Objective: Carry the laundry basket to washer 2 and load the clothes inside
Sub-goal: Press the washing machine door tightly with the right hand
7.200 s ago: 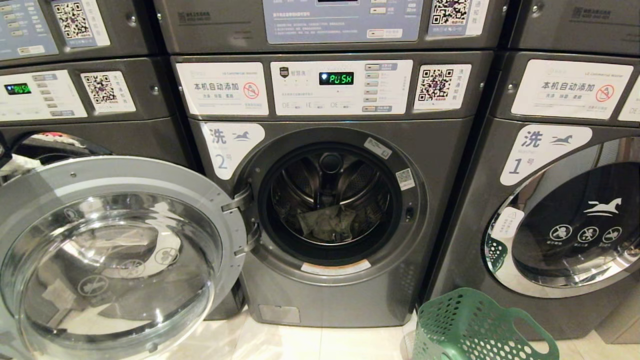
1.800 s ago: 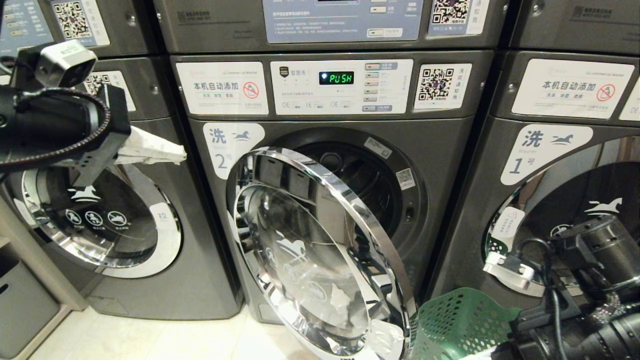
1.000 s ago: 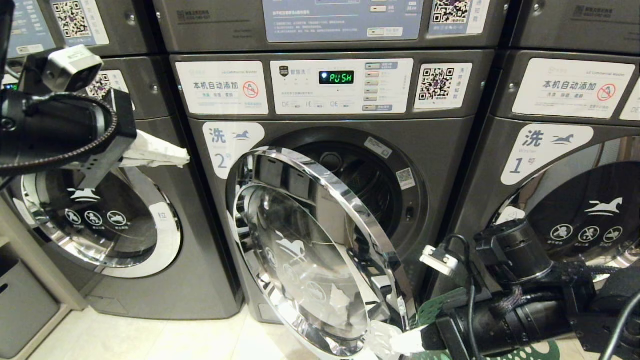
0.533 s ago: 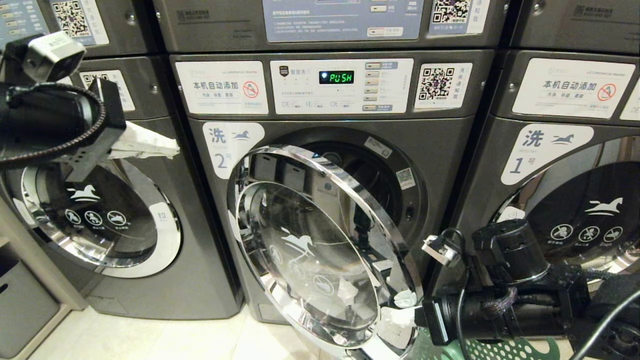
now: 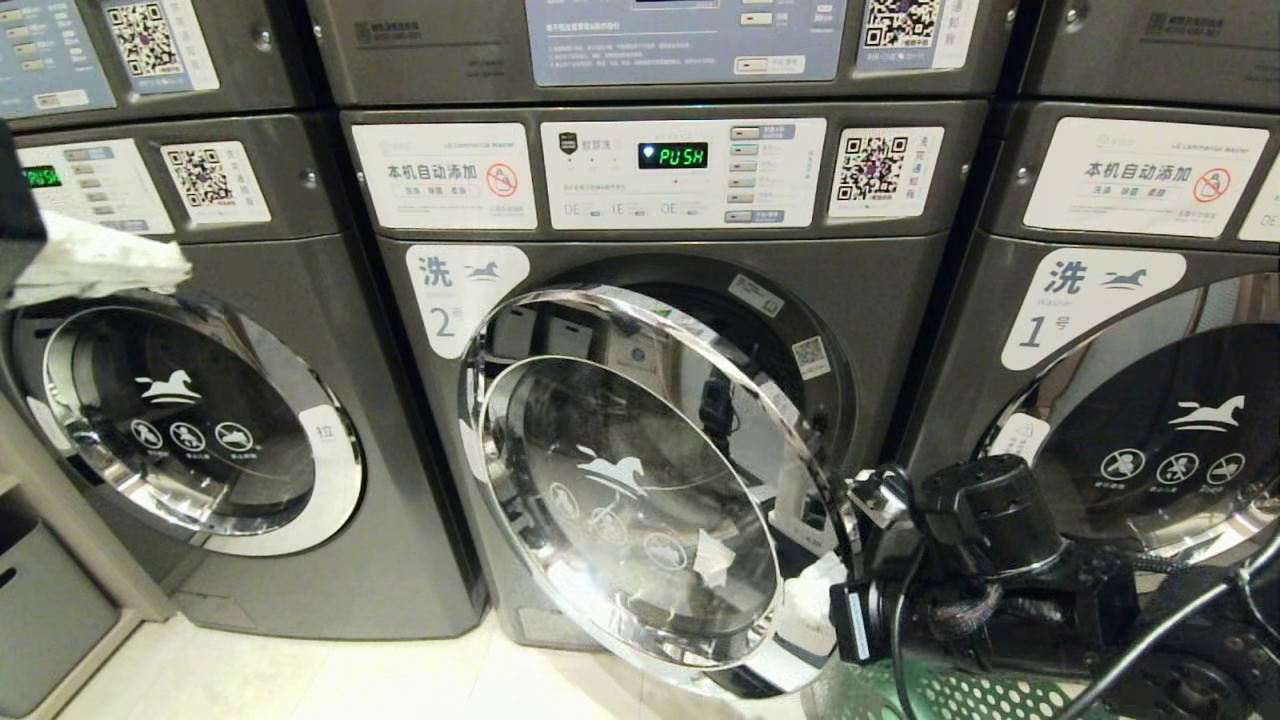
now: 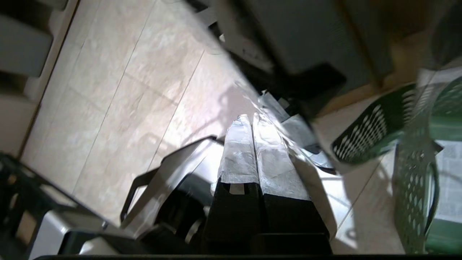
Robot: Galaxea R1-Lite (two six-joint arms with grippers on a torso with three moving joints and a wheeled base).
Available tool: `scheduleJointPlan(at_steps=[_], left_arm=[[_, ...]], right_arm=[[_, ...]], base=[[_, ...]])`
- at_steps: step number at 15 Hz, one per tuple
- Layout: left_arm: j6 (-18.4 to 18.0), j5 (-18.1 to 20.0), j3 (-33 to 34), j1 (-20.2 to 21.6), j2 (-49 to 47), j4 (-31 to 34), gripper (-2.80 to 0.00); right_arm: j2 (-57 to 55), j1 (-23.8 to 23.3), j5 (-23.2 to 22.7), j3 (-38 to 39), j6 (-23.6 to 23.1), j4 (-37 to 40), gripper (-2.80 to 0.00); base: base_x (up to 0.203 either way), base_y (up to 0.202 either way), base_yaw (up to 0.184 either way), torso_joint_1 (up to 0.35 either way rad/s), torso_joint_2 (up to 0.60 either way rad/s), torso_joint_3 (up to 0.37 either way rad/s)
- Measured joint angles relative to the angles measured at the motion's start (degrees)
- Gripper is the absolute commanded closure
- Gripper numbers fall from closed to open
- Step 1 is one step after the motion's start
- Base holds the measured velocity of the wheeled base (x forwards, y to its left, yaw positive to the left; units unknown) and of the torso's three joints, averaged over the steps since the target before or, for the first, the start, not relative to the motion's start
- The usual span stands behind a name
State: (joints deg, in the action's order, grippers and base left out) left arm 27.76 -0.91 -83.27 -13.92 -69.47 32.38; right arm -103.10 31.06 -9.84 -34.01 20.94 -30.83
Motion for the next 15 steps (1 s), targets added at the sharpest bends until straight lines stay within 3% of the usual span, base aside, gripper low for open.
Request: scheduleJointPlan(at_steps=[4,6,9,10,12,15], left_arm=[[0.1,-5.1,6.5,3.9,9.9,0.5,0.00],[0.0,-5.5,9.5,9.8,14.2,0.8,0.00],[-0.5,-5.4,14.6,22.9,19.3,0.8,0.00],[-1.5,-5.3,17.8,27.0,21.5,0.7,0.00],[-5.5,-5.0,24.5,31.5,26.1,0.3,0.00],[-13.5,-0.2,34.3,32.9,33.2,-2.5,0.00]], right_arm=[[-7.2,0.1,8.1,-0.8,-0.4,-11.8,0.00],[-10.7,0.0,13.1,-1.6,-0.5,-16.3,0.00],[-14.0,-0.6,19.2,-2.9,-0.6,-17.4,0.00],[-14.5,-1.1,20.2,-3.3,-0.6,-17.4,0.00],[-15.1,-2.9,20.7,-4.4,-1.0,-17.4,0.00],[-16.2,-6.3,20.6,-6.7,-3.7,-17.4,0.00]], base=[[0.000,0.000,0.000,0.000,0.00,0.000],[0.000,0.000,0.000,0.000,0.00,0.000],[0.000,0.000,0.000,0.000,0.00,0.000],[0.000,0.000,0.000,0.000,0.00,0.000],[0.000,0.000,0.000,0.000,0.00,0.000],[0.000,0.000,0.000,0.000,0.00,0.000]])
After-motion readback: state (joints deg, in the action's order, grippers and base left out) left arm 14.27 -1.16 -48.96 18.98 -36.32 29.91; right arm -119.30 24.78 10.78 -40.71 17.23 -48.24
